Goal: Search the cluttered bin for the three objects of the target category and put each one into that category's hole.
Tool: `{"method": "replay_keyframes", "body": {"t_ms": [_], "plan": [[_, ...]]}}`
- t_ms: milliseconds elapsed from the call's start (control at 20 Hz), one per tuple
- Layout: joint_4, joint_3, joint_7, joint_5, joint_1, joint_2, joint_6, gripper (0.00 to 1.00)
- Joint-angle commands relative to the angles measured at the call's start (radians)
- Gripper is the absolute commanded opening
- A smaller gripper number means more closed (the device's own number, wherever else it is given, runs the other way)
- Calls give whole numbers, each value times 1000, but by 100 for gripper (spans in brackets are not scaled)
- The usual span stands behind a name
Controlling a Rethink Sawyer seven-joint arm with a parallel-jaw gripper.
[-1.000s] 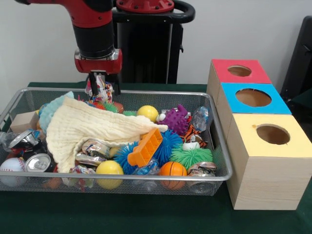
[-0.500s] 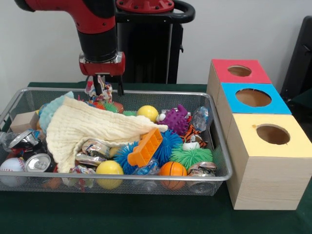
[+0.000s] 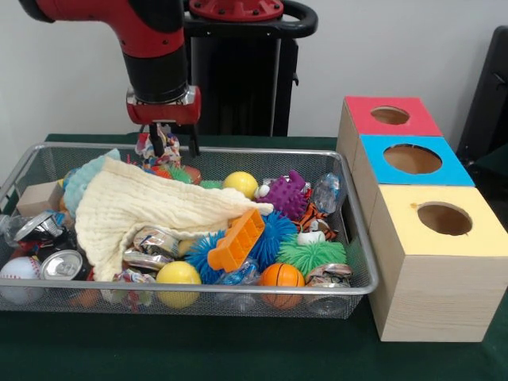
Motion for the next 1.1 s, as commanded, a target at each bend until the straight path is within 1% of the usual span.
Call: {"method": "replay_keyframes", "body": {"t_ms": [50,350,650,850,1100], "plan": [[1,97,-70,-12,-31,-34,9,100],[6,119,-62,27,-25,-77,56,100],[6,120,-47,30,-17,-89,62,100],[-2,103,-36,-1,-8,-69,32,100],[-14,90,-39,-38,-19,-21,-17,100]]}}
